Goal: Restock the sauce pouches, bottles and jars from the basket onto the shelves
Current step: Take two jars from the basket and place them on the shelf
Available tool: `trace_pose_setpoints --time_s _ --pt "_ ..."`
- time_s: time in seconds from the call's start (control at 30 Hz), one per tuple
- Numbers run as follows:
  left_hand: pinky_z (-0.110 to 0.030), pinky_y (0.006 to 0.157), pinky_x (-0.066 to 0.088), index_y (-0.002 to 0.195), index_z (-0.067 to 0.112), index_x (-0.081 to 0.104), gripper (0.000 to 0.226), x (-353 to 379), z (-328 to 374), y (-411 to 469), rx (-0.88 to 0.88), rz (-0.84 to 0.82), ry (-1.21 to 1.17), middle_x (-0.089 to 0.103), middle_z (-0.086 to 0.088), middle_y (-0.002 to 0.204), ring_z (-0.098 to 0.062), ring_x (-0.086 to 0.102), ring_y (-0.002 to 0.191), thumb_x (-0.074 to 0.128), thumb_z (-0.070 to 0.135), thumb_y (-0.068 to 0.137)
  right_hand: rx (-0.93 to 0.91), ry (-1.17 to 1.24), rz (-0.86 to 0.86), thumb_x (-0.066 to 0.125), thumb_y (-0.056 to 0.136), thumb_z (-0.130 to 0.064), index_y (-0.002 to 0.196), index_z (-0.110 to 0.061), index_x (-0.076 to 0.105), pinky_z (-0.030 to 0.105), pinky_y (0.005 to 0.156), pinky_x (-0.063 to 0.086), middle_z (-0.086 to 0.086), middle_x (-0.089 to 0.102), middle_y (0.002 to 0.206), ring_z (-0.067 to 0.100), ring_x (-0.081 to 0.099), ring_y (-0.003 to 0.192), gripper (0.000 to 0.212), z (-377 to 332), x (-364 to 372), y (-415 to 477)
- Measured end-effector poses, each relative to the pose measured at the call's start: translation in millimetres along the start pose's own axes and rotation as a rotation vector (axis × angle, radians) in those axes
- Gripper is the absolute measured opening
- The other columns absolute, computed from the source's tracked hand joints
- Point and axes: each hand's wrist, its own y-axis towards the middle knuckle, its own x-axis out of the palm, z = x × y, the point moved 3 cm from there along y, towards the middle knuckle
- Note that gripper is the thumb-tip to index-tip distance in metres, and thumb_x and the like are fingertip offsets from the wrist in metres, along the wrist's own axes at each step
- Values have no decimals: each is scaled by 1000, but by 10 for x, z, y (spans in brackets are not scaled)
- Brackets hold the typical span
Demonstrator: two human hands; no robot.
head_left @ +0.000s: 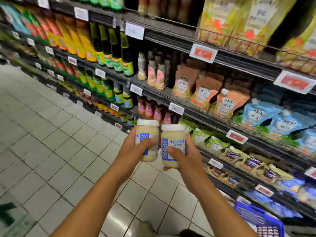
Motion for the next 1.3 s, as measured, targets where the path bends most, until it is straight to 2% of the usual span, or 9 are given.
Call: trace_pose_setpoints --time_s 0.1,0.17,0.47,0.57,0.7,0.97,1.1,1.2,1.3 --pt "-31 64 57 102 33 66 32 -321 84 1 26 73 -38 75 -2 98 -19 71 86 74 33 71 -7 12 -85 76 65 -30 115 -13 57 34 50 55 6 74 92 20 70 69 56 -59 361 135" --pt "-29 62 55 97 36 67 25 -495 129 12 31 119 -61 74 -2 95 -16 70 83 72 31 73 -14 17 -133 76 61 -35 116 -11 57 35 50 54 6 73 91 20 68 68 64 -80 542 226" --pt "-27 63 55 96 42 67 34 -871 337 351 60 192 -102 75 1 96 -16 72 85 74 43 63 -34 12 -250 76 70 -29 115 -18 61 38 54 56 9 74 95 26 70 74 49 -191 943 794" --pt "-33 67 56 108 31 64 46 -930 479 626 77 215 -109 74 -5 103 -22 72 91 75 40 65 -54 7 -269 73 75 -23 113 -19 61 35 52 56 7 75 94 25 71 72 40 -285 1031 1080" --pt "-36 68 58 109 27 63 37 -982 721 1056 110 221 -108 73 -10 105 -28 71 94 70 28 73 -61 44 -279 77 65 -34 115 -19 60 39 54 57 10 74 98 29 71 77 55 -479 1126 1498" --pt "-52 74 56 104 29 65 40 -979 1233 1795 183 170 -103 70 -16 109 -32 69 92 73 39 66 -121 97 -286 77 67 -33 108 -28 66 36 52 56 12 74 98 28 70 74 42 -889 1184 2244" --pt "-41 64 57 103 27 65 39 -988 1418 2088 223 165 -108 73 -12 101 -28 69 87 71 36 66 -157 123 -306 73 73 -20 103 -35 66 24 41 47 16 73 94 23 68 61 34 -1099 1246 2487" --pt "-49 74 56 114 18 61 50 -1012 1541 2263 247 147 -105 70 -18 108 -34 68 93 71 34 68 -149 112 -317 68 76 -17 116 -16 57 17 37 41 34 65 92 21 64 53 41 -1228 1281 2613" --pt "-52 82 55 117 18 60 55 -1049 1702 2437 281 108 -105 70 -17 111 -40 67 102 71 37 66 -196 92 -306 74 71 -30 120 -11 54 24 41 45 32 66 94 29 63 57 56 -1371 1335 2734"
